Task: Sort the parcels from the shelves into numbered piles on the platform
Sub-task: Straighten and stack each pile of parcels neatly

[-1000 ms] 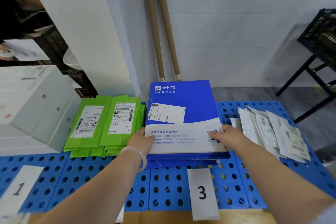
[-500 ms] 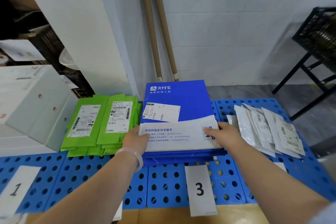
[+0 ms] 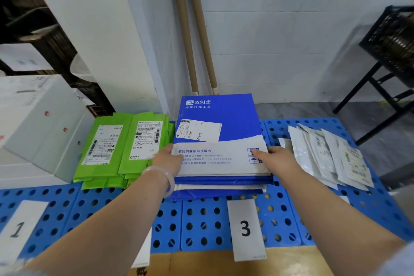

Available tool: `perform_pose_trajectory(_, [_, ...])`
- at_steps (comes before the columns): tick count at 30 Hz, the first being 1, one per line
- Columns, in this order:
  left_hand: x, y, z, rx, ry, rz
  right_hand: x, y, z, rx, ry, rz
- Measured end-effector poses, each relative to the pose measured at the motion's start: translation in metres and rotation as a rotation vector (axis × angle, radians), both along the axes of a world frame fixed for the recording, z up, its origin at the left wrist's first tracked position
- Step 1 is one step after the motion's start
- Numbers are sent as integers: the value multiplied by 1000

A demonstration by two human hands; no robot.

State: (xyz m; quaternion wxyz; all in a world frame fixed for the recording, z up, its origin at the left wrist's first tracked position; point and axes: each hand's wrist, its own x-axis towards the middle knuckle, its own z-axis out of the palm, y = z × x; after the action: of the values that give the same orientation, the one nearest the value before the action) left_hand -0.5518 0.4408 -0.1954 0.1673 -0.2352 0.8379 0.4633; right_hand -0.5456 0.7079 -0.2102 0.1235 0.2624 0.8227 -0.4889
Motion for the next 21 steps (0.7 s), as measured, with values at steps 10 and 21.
perform_pose_trajectory(10, [12, 8, 8, 76, -18, -41, 3, 0, 1, 21, -158, 23])
perform_pose_trajectory(21, [28, -2, 2, 69, -19, 32, 7, -11, 4, 62, -125, 82])
